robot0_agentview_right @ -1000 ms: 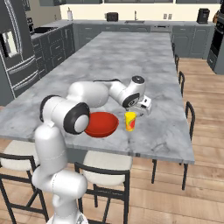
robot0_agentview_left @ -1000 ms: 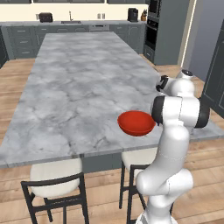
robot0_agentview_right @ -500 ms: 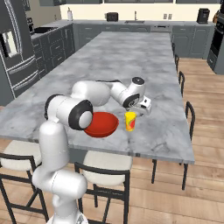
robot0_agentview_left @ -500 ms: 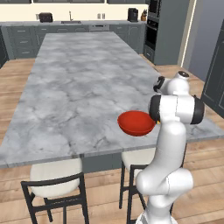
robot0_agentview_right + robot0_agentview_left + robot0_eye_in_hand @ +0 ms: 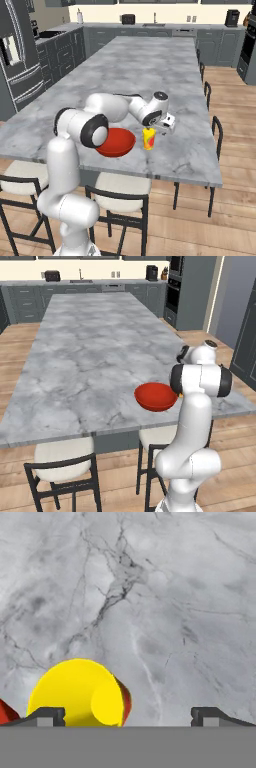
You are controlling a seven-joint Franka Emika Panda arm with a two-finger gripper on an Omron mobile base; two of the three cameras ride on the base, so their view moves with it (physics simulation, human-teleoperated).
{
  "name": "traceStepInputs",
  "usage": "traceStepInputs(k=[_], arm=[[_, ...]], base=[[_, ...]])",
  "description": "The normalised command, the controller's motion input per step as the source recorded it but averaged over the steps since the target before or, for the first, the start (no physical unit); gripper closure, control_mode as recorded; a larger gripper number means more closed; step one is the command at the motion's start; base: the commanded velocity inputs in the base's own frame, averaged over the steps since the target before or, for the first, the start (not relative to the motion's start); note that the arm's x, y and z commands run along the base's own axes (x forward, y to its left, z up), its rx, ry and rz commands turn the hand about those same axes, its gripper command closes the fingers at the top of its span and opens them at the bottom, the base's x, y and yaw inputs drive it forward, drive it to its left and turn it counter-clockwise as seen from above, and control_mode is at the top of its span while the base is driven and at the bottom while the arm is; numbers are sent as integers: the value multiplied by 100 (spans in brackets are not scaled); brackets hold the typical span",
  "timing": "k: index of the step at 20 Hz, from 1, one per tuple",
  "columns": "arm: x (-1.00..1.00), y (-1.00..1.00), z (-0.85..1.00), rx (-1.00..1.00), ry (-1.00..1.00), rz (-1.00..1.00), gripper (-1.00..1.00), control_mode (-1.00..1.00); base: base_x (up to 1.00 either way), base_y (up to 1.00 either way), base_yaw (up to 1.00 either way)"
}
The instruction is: Place the cup inside the bowl on the dining table and move the bowl to any counter.
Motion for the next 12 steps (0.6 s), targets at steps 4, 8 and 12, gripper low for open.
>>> traceStepInputs(k=[4, 8, 12], arm=[[0, -4, -14, 0, 0, 0, -100, -100], [0, 0, -17, 0, 0, 0, -100, -100], [2, 0, -19, 0, 0, 0, -100, -100]], base=[[0, 0, 0], [0, 0, 0], [0, 0, 0]])
